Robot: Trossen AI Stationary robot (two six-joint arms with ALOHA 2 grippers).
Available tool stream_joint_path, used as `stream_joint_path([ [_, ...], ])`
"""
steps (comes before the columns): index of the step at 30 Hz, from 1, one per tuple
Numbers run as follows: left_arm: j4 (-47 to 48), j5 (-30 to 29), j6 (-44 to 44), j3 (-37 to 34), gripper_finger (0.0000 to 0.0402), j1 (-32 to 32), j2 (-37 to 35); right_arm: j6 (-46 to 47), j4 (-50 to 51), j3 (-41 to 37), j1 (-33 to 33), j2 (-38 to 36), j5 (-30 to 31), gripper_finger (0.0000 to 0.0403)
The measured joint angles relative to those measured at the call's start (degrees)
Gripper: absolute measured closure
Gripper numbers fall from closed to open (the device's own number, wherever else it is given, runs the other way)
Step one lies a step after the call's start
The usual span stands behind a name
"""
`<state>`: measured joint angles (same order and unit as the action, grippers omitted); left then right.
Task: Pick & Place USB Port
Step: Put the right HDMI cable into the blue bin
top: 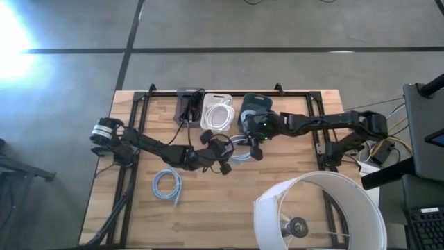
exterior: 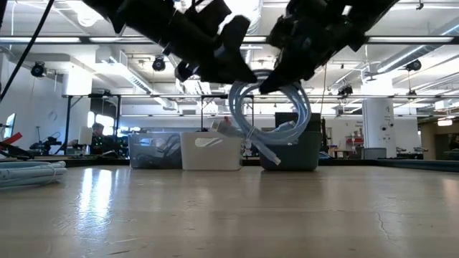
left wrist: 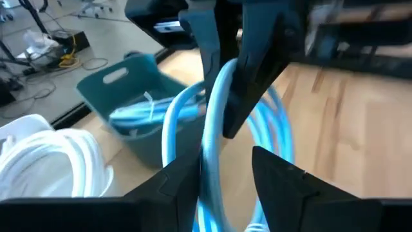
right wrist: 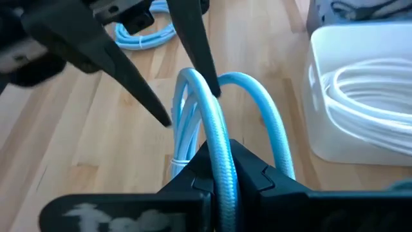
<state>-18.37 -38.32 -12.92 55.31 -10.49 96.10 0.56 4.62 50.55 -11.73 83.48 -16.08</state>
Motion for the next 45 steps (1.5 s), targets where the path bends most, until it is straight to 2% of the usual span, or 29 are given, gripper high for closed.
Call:
stream_joint_path([
  [5,-0.1,-0.4,2.4,2.7,0.0266,-1.2,-0.6,-0.2,0.1,-3.9,-1.5,-6.7,0.7,0.0384],
  [12,0.1,0.2,4.3,3.9,0.0273,-1.7,-0.9,2.3,0.1,-9.4,-3.3,-17.7,10.2,0.0383],
  [21,4.0,-0.1,2.2,3.5,0.0274,-1.6,-0.9,3.8,-0.7,-15.3,-3.3,-31.8,14.3,0.0383],
  [23,4.0,-0.2,2.1,3.5,0.0274,-1.6,-0.9,3.8,-0.7,-16.2,-3.3,-34.3,17.7,0.0383],
  [28,3.9,-0.3,2.1,3.5,0.0274,-1.6,-0.9,2.6,-5.2,-20.2,-3.4,-39.3,31.3,0.0383],
  [33,3.9,-0.3,2.2,3.5,0.0274,-1.6,-0.9,-0.3,-13.9,-25.7,-3.3,-42.4,43.1,0.0383],
  [38,3.9,-0.3,2.2,3.5,0.0274,-1.6,-0.9,-0.6,-20.6,-31.2,-3.4,-41.6,54.6,0.0383],
  [45,3.9,-0.4,2.2,3.5,0.0274,-1.2,-0.9,-2.3,-33.4,-35.7,-3.6,-35.8,54.7,0.0383],
])
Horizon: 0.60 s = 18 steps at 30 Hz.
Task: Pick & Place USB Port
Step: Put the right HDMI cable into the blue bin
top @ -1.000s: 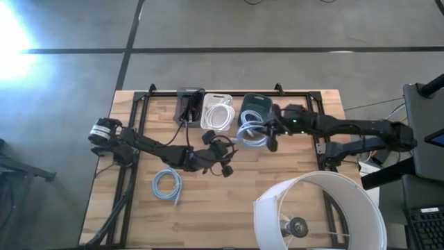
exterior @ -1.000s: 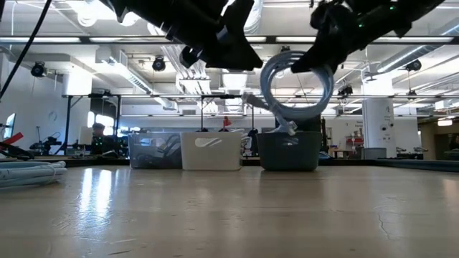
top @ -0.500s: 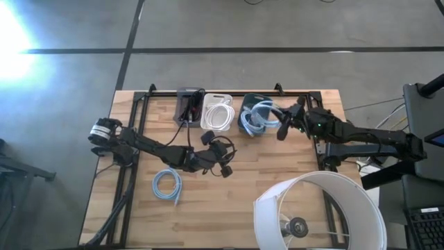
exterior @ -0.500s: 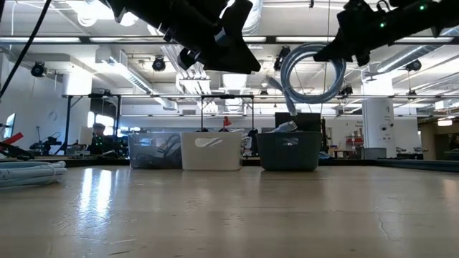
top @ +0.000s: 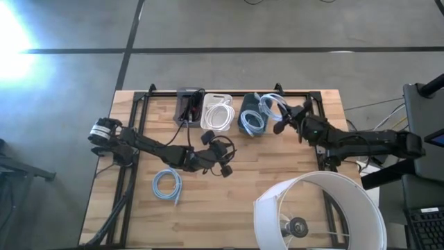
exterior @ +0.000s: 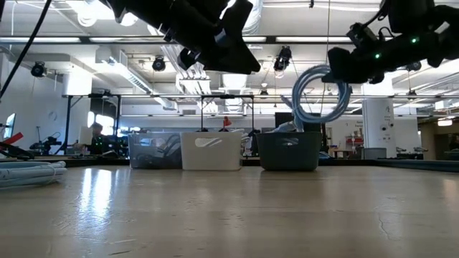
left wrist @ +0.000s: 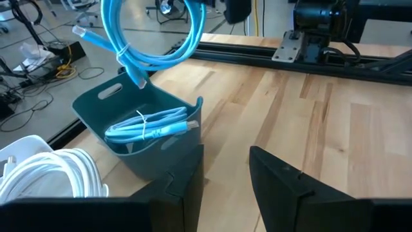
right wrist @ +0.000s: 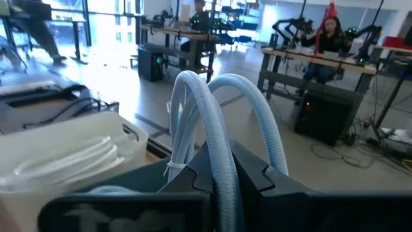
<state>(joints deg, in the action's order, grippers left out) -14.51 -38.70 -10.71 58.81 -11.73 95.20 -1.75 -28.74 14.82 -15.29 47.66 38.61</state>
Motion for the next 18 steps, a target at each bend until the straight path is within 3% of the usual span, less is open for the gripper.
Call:
stream_joint_path([
  [12,0.0,0.0,0.5,0.0,0.0275,0.5,0.0,0.9,-0.7,4.2,-0.1,17.3,0.0,0.0383],
  [18,0.1,0.0,0.5,0.0,0.0275,0.5,0.0,-3.5,-0.9,8.4,-0.1,26.3,0.5,0.0382],
])
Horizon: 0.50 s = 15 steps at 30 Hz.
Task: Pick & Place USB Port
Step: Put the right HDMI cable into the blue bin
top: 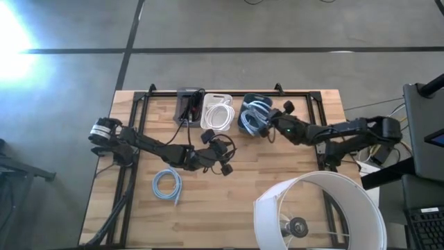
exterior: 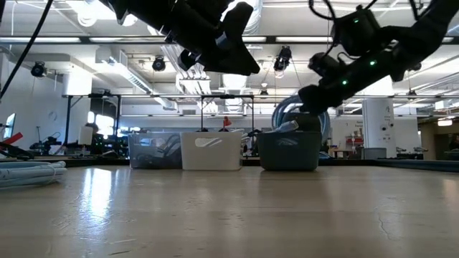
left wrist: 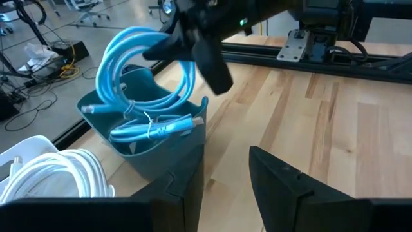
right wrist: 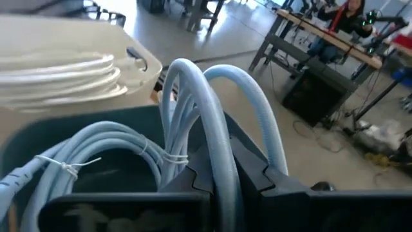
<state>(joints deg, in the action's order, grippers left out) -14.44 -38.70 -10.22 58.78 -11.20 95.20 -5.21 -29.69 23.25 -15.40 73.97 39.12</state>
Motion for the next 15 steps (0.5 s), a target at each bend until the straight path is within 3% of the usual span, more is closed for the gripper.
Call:
stream_joint_path([
  [15,0.1,0.0,-0.2,0.0,0.0275,0.0,0.0,-3.8,1.8,7.6,0.0,11.4,0.1,0.0295],
])
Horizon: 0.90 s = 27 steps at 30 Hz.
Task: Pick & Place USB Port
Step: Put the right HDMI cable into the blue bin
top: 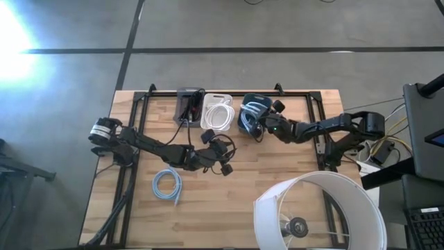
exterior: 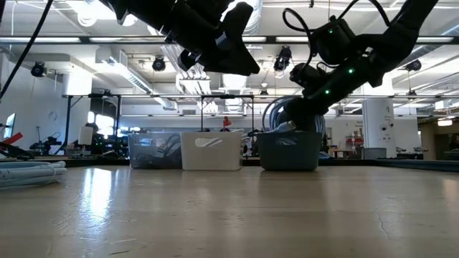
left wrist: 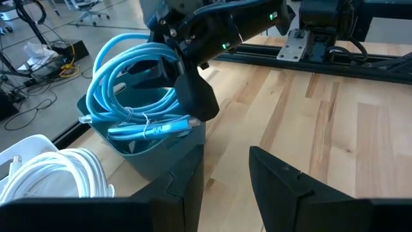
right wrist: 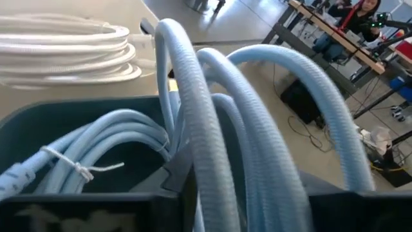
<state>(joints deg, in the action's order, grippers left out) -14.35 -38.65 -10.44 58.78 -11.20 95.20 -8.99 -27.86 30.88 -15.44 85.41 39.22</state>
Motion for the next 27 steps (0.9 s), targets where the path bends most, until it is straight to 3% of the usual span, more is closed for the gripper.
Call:
stream_joint_path([
  [5,0.0,0.0,0.0,0.0,0.0275,0.0,0.0,0.8,2.5,0.7,0.2,-1.0,-0.5,0.0259],
  [9,0.0,0.0,-0.2,0.0,0.0276,0.0,0.0,3.8,2.4,1.0,0.3,-3.3,-4.7,0.0240],
  [19,0.0,0.0,-0.3,0.0,0.0276,0.0,0.0,7.5,6.0,1.1,0.3,-9.3,-9.6,0.0222],
  [27,0.0,0.0,-0.3,0.0,0.0275,0.0,0.0,10.8,7.7,1.1,0.3,-10.8,-28.4,0.0234],
])
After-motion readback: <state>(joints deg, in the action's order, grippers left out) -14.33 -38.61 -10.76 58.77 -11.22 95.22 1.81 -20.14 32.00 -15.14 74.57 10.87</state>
